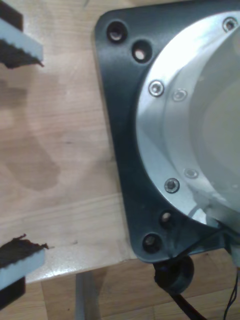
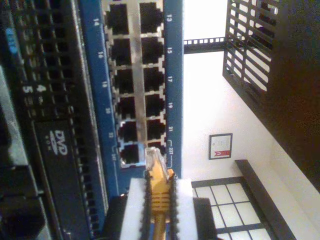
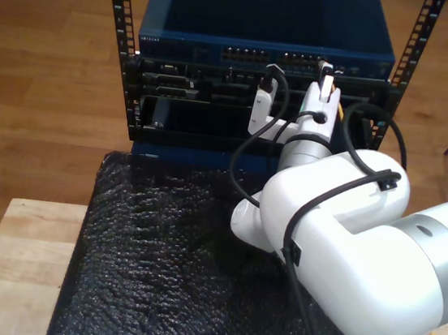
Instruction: Grab the cable and plug it in
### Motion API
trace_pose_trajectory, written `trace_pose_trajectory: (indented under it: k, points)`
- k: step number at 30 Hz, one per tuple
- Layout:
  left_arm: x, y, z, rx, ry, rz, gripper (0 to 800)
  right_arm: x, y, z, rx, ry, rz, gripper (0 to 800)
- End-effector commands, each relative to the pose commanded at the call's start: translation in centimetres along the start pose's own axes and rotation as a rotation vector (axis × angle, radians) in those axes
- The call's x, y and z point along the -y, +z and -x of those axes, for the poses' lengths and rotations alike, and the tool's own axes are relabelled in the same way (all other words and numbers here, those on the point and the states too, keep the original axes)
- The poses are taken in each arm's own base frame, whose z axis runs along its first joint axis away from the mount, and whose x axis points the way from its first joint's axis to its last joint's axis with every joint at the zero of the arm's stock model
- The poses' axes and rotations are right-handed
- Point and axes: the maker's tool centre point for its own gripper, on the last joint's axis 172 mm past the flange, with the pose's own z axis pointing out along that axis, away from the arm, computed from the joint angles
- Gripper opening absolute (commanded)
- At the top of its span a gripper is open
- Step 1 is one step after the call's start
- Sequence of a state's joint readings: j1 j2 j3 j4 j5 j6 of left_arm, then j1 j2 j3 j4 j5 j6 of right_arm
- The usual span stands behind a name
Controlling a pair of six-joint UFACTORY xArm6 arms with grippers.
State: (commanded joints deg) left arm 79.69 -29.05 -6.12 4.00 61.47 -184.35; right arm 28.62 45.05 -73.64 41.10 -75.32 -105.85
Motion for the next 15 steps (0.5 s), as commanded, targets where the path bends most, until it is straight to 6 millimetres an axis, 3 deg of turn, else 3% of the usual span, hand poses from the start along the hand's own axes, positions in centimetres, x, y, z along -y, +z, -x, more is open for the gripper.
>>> trace_pose_trajectory:
  k: [15]
  points:
    - [0.0, 0.01, -0.04, -0.002, 0.0, 0.0, 800, -0.04, 0.32, -0.3, -0.003, 0.006, 0.003, 0]
